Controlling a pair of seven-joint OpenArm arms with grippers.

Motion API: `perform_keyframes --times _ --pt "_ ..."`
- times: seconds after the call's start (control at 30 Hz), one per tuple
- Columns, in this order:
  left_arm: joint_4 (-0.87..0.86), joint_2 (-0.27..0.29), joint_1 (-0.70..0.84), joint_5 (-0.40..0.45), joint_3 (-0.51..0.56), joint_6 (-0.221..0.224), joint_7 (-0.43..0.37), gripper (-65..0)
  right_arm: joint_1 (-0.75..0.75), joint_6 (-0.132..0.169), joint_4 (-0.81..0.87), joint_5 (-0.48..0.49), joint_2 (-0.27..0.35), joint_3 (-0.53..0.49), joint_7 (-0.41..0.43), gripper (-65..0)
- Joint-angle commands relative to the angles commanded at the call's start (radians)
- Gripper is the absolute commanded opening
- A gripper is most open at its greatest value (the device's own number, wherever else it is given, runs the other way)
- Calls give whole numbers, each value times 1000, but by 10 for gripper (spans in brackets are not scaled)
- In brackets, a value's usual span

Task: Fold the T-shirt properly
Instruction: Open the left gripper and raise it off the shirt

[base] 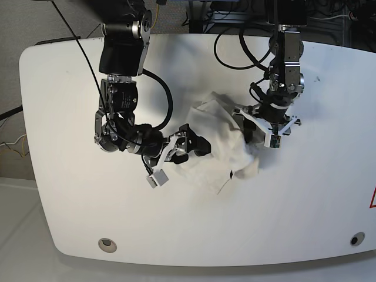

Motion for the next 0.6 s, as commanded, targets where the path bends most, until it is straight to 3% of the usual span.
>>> perform_keyframes --times 0.17,0.37,0.6 --pt "0 -18 11 -2 0 26 0 -333 0 0 0 0 0 0 0 -115" --pt "3 -21 12 -2 -31 100 0 -333 -2 0 0 -2 0 0 0 -115" --pt "68 -21 41 0 -110 129 0 -333 -2 0 0 -2 0 0 0 -115"
